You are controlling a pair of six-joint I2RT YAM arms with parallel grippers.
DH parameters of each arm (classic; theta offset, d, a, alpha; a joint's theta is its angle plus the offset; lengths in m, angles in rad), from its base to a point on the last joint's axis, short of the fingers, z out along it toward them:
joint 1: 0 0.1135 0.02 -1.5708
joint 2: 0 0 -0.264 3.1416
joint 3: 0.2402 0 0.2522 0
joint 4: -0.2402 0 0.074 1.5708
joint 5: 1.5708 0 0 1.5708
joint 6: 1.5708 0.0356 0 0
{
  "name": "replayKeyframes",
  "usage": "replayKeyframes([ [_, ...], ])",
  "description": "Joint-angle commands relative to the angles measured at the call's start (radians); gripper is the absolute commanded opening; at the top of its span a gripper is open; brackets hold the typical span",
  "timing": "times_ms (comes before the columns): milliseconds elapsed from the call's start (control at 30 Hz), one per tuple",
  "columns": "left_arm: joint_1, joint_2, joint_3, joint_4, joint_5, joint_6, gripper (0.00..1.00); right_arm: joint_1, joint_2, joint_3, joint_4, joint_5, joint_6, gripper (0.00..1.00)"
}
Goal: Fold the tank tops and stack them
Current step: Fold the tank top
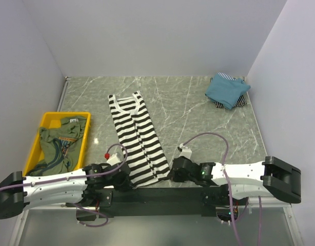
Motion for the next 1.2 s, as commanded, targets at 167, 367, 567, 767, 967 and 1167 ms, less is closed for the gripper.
replayKeyframes([
  [167,-0.163,0.063,0.07,-0.116,0.021,-0.086,0.01,0.2,-0.059,0.121,-0.445,0.13,0.067,0.0],
  [367,-0.291,0.075,0.127,-0.175,0.004,-0.201,0.01,0.275,-0.099,0.226,-0.642,0.198,0.149,0.0],
  [567,-0.17,-0.035,0.226,-0.27,-0.123,-0.132,0.01,0.055,-0.122,0.356,-0.601,0.241,-0.067,0.0],
  [767,0.149,-0.034,0.274,-0.183,-0.097,0.134,0.01,-0.097,-0.01,0.482,-0.486,0.221,-0.269,0.0],
  [967,0.364,0.08,0.326,-0.088,-0.067,0.317,0.01,-0.197,0.145,0.612,-0.397,0.201,-0.381,0.0],
  [1167,0.565,0.169,0.363,0.021,-0.036,0.458,0.01,-0.266,0.312,0.729,-0.305,0.187,-0.463,0.0],
])
